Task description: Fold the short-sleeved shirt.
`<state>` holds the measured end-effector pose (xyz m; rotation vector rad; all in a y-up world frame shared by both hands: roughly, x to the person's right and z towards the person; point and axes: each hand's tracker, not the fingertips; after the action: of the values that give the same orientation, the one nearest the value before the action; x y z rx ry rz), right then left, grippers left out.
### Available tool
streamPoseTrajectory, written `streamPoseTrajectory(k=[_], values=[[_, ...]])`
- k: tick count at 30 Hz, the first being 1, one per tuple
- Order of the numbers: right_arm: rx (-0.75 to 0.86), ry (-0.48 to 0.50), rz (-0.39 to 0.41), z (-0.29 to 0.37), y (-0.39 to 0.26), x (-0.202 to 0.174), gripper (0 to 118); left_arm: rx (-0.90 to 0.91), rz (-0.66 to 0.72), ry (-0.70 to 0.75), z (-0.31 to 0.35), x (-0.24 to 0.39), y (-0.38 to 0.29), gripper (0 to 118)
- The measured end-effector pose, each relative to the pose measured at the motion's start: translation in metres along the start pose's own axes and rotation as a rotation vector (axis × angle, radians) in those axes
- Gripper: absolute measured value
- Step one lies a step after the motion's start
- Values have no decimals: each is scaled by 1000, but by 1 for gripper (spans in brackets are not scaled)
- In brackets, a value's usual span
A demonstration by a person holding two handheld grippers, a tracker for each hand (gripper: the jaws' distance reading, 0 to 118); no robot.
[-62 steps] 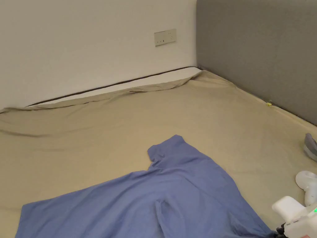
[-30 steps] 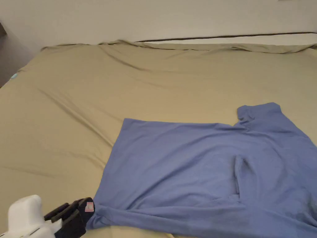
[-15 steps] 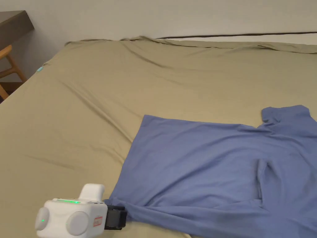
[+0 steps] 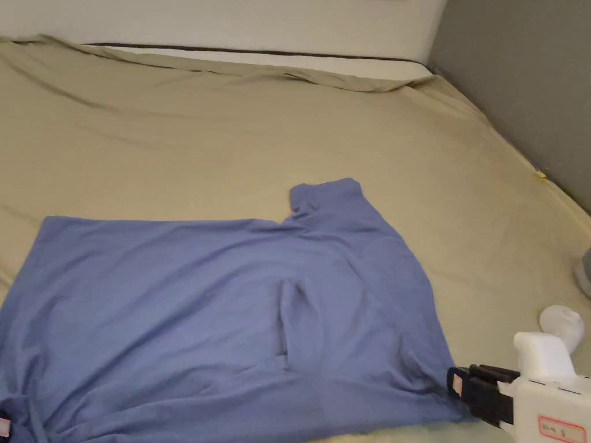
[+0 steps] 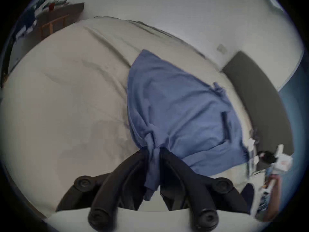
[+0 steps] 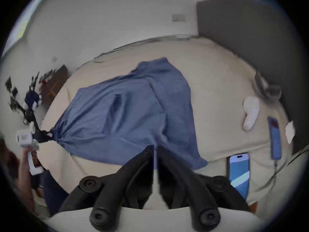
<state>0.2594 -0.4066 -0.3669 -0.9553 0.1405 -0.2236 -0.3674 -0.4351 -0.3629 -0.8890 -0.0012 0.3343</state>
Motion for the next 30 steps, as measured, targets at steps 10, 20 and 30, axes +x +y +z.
streamPoseTrajectory(k=[10, 20, 30], values=[[-211, -64, -97, -87, -11, 51, 106, -30, 107, -129, 22, 14, 7, 10], [-130, 97, -334, -50, -18, 60, 14, -3, 268, -231, 24, -12, -2, 10], [-33, 97, -363, 39, -19, 57, 13, 21, 295, -281, 59, -25, -6, 10]])
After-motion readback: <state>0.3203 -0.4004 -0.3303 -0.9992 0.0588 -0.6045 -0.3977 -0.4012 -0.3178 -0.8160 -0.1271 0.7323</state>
